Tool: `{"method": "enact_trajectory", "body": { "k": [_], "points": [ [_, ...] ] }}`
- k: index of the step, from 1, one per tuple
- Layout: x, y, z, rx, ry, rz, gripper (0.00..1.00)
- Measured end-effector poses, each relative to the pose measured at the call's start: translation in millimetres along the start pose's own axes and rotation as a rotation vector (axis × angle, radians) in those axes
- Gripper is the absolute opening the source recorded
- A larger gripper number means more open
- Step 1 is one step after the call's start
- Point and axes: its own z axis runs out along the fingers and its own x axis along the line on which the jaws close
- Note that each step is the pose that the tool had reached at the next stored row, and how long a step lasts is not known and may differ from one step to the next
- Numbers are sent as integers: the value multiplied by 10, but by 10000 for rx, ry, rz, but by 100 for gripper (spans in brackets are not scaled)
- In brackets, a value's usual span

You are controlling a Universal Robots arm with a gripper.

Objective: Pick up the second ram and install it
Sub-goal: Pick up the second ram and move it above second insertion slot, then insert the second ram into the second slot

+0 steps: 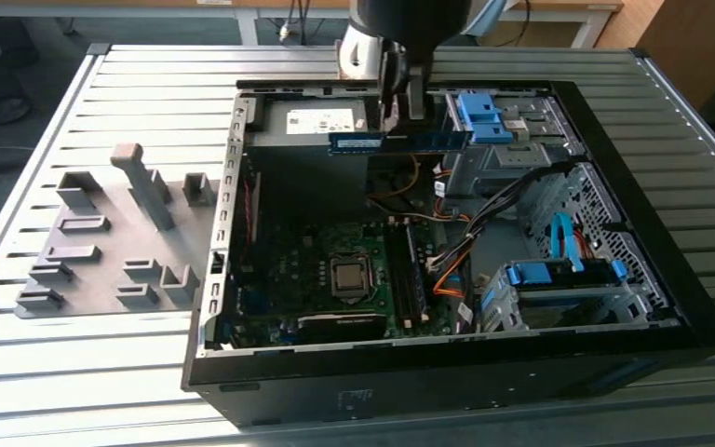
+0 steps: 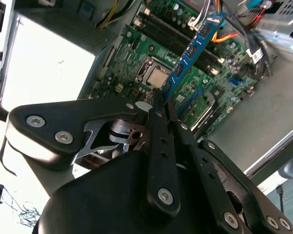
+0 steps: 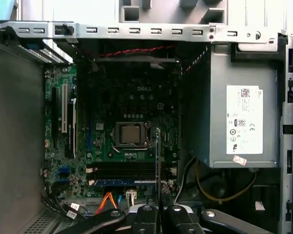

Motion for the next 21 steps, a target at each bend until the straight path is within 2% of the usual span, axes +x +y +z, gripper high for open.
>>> {"method": "enact_trajectory", "body": {
  "k": [4,17,21],
  "points": [
    [0,-61,0,0,1,0,14],
    [-1,-70,1,1,0,8,14],
    [-1,-71,1,8,0,196,14]
  ]
}}
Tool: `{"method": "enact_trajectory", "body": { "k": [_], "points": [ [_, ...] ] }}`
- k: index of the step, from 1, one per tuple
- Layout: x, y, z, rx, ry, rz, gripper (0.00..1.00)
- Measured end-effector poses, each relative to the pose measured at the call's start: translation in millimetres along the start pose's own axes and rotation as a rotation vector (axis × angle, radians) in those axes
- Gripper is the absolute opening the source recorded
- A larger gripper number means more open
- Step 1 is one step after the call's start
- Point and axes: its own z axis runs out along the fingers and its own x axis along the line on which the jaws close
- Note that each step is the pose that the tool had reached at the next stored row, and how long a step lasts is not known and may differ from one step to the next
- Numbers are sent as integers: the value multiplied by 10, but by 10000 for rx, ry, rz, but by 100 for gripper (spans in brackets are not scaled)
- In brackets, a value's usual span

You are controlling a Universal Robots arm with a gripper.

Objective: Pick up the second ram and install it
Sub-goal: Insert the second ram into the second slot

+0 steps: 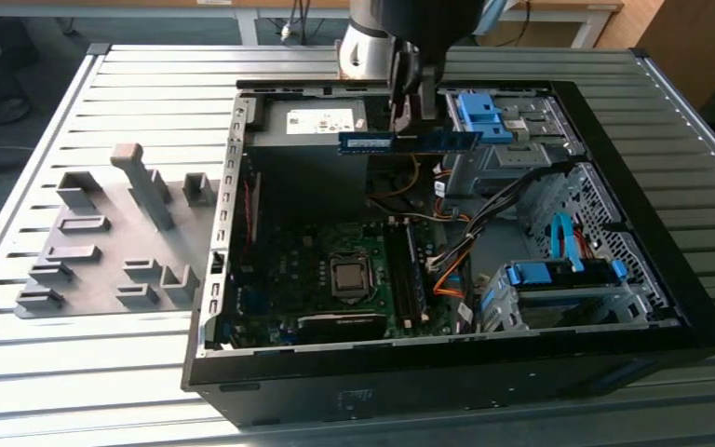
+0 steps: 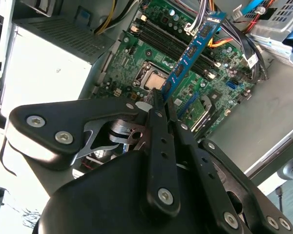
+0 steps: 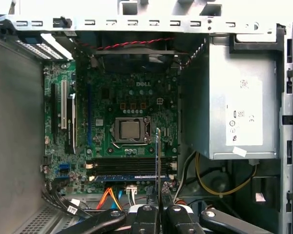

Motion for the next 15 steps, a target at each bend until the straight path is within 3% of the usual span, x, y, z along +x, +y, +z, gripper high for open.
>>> {"method": "enact_trajectory", "body": {
  "k": [15],
  "points": [
    [-1,0,13,70,0,1706,14]
  ]
}}
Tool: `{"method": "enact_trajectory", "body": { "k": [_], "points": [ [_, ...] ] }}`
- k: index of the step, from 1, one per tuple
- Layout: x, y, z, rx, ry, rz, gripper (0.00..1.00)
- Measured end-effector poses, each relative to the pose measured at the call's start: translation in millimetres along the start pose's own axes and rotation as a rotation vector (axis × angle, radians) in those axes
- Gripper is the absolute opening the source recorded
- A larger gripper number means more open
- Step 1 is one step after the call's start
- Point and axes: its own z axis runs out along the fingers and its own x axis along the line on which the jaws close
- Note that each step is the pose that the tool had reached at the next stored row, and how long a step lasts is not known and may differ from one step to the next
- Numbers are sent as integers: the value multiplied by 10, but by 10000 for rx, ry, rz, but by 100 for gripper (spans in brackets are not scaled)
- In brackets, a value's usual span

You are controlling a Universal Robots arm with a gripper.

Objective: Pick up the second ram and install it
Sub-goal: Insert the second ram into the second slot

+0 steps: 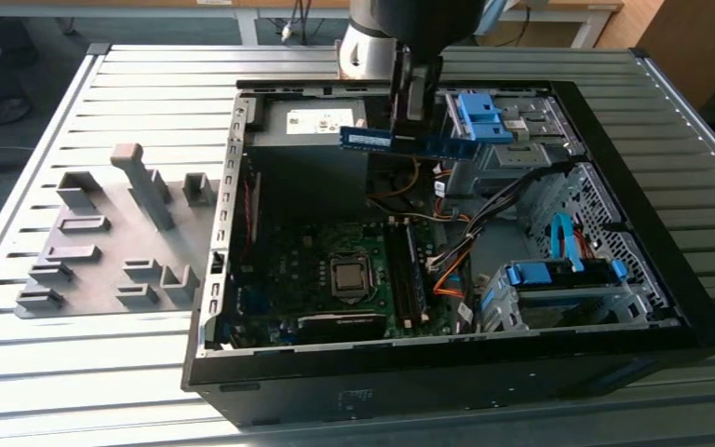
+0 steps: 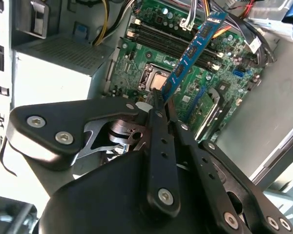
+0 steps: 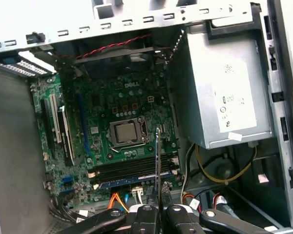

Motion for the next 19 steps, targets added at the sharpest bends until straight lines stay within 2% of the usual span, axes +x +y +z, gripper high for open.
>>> {"method": "enact_trajectory", "body": {
  "k": [11,19],
  "points": [
    [-6,-8,4,40,14,953,14],
    [-12,-24,6,61,19,1442,14]
  ]
}}
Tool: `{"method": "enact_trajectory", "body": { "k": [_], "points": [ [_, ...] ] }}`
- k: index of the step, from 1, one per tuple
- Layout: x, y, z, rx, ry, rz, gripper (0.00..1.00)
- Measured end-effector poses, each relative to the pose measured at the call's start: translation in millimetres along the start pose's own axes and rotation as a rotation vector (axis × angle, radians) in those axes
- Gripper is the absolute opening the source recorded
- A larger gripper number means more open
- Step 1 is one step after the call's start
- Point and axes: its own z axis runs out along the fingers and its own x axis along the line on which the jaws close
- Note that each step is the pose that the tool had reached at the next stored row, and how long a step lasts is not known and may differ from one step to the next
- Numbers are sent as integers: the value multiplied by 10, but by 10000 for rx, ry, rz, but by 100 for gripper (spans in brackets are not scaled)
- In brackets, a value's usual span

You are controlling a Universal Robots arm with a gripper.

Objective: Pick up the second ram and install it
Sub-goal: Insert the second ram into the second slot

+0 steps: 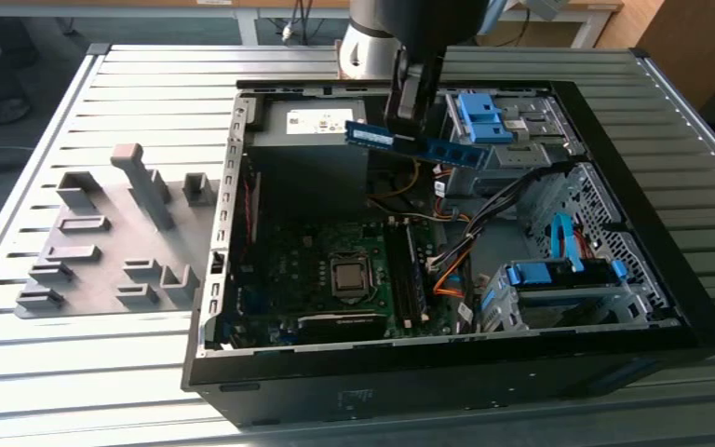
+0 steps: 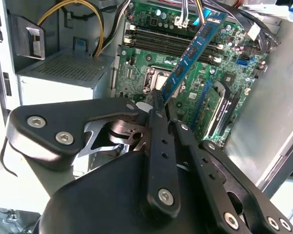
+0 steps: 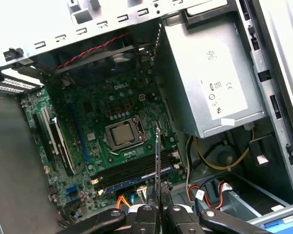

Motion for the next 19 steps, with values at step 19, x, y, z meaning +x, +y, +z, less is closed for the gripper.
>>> {"method": "enact_trajectory", "body": {
  "k": [19],
  "points": [
    [-35,8,16,82,13,2031,14]
  ]
}}
